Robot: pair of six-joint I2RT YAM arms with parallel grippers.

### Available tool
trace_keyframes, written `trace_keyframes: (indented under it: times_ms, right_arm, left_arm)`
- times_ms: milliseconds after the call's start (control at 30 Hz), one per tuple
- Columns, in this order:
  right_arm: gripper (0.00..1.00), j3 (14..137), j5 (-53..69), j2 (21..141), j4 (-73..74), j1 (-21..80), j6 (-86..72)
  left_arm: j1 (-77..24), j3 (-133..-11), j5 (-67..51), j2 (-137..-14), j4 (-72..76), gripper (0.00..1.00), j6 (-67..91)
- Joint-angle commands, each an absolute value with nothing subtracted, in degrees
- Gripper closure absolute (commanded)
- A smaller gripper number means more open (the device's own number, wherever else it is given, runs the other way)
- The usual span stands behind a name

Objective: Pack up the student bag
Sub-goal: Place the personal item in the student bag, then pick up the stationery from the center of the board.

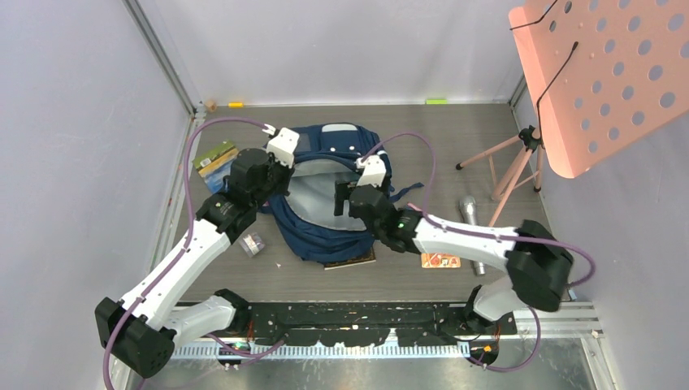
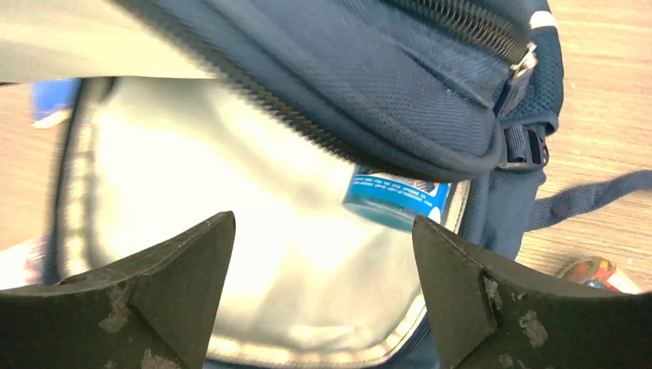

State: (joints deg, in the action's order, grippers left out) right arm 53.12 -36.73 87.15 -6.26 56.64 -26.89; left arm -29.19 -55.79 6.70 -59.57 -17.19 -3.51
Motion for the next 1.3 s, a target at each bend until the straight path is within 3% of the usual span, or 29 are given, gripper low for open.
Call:
trace_keyframes:
  times_ms: [0,200,333,600,900,1267]
  right_arm:
    - [0.09,51.6,-32.3,76.5,-7.9,57.3,-23.3]
    - [0.05,50.6,-22.0,66.1,3.0,54.4,-20.0]
    - [0.04,51.4,-15.7,63.2,14.0,42.7,-20.8]
    - [0.04,48.3,-14.4,62.3,26.6,28.7,-24.6]
    - [0.06,46.5,-7.0,70.1,29.0,16.7,-28.2]
    - [0.09,41.9,4.9,75.4,17.9,15.2,-25.6]
  left_arm:
    - [-29.3,-57.1,7.1,-58.7,-13.5,1.00,-3.1]
    - [-29.3,-57.1,7.7,-58.6,-13.6,1.00,-3.0]
    - [-29.3,-57.1,7.6,-58.4,-13.7,1.00,-3.0]
    - [-29.3,-56.9,8.2,-58.9,-13.6,1.00,-3.6]
    - [-29.3,-57.0,8.3,-59.1,-13.7,1.00,-3.4]
    - [-29.3,-57.0,7.7,-58.8,-13.7,1.00,-3.4]
